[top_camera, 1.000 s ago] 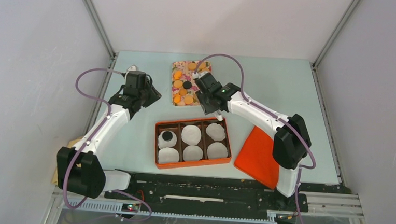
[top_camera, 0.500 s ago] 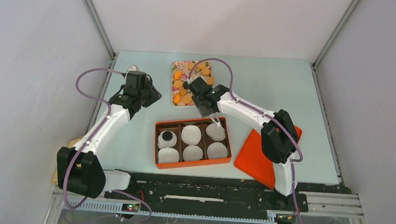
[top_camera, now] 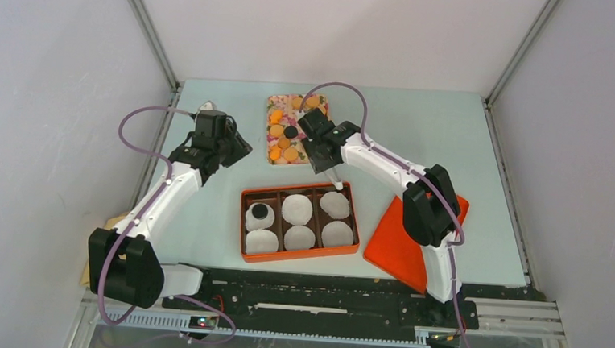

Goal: Pack the cookies

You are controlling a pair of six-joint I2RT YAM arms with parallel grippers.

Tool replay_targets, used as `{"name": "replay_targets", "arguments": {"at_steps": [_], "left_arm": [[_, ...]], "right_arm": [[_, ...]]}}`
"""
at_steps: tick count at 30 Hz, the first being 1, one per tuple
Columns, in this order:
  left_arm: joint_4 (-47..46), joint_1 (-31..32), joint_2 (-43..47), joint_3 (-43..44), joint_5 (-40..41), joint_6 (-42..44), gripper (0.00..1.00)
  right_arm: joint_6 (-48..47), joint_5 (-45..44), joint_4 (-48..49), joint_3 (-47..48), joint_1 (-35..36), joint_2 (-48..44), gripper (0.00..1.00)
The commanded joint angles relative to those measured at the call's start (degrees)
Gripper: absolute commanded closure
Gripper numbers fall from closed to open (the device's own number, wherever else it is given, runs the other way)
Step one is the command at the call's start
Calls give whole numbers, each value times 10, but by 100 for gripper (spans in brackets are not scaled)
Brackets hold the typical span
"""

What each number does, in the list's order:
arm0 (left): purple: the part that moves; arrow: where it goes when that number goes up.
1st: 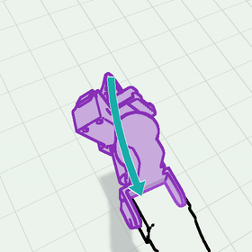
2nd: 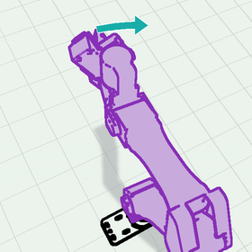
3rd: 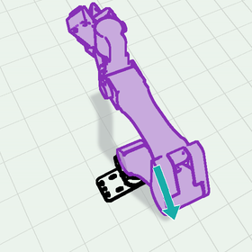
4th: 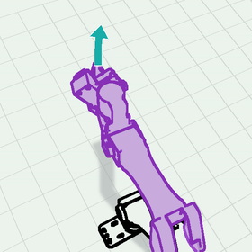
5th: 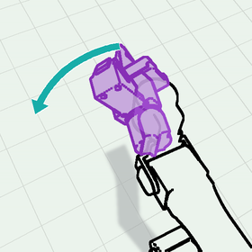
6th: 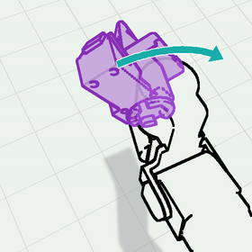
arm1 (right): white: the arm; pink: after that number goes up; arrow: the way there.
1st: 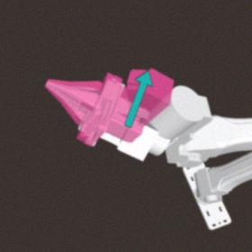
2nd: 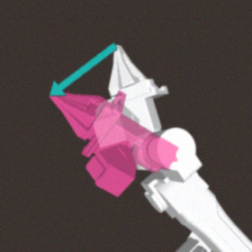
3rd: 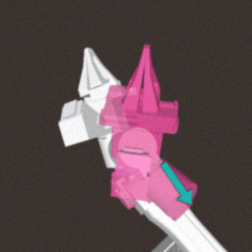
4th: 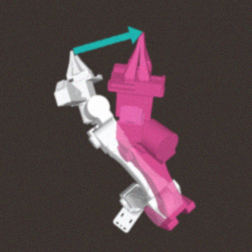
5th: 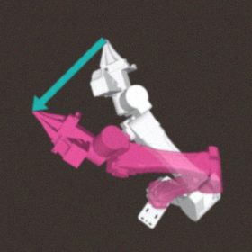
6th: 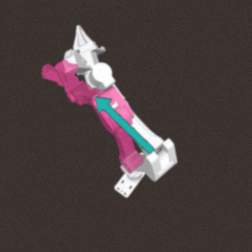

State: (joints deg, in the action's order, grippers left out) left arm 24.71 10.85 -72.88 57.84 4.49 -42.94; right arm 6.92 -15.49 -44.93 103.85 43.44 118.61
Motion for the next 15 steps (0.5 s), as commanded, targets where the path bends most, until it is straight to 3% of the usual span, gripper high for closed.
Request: {"name": "replay_targets", "arguments": {"at_steps": [1, 8, 15], "left_arm": [[-4, -1, 0, -13, -14, 8, 58], [-6, -1, 1, -14, -18, 8, 58], [-5, -1, 3, -12, -17, 7, 59]], "right_arm": [[14, 26, -7, 16, -5, 2, 50], [18, 25, -12, 38, -6, 14, 51], [16, 4, 1, 42, -4, -20, 70]]}}
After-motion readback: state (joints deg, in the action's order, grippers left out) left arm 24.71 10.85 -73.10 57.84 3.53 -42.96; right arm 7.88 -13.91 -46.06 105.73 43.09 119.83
